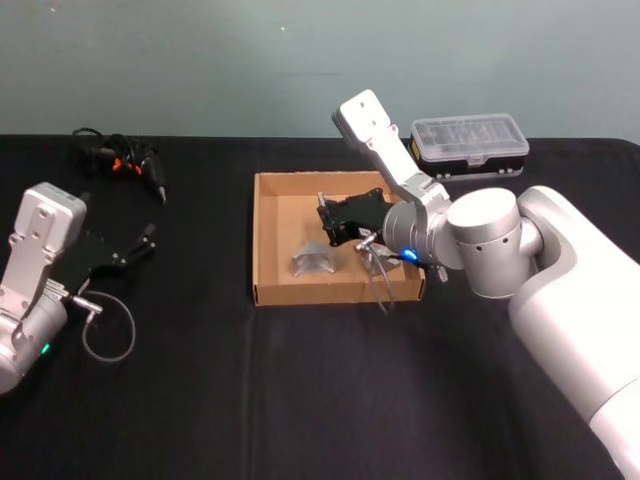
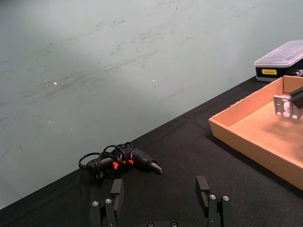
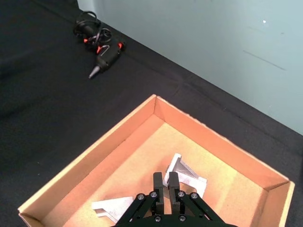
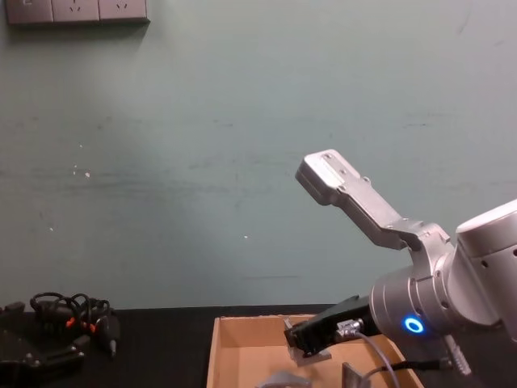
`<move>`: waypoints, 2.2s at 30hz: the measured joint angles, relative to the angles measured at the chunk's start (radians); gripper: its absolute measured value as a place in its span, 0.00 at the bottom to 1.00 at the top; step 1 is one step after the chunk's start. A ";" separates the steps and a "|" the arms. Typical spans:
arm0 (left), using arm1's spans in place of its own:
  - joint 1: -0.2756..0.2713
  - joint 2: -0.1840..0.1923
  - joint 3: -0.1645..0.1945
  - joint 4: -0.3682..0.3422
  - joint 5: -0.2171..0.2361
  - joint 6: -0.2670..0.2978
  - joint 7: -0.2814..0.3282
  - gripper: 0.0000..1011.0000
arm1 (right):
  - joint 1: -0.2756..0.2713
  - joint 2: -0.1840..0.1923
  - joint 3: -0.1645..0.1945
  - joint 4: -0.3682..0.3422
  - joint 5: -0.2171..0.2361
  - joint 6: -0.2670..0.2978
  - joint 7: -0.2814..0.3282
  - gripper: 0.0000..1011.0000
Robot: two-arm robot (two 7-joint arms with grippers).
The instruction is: Use one hand to pick up the angle iron from the table and place it into the box.
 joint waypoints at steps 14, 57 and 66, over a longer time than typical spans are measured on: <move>0.000 0.000 0.000 0.000 0.000 0.000 0.000 0.99 | -0.012 -0.010 0.022 0.005 -0.029 0.010 0.011 0.18; 0.000 0.000 0.000 0.000 0.000 0.000 0.000 0.99 | -0.399 0.213 0.224 -0.522 -0.140 -0.326 -0.069 0.99; 0.000 0.000 0.000 0.000 0.000 0.000 0.000 0.99 | -0.492 0.238 0.283 -0.559 -0.168 -0.421 -0.105 0.99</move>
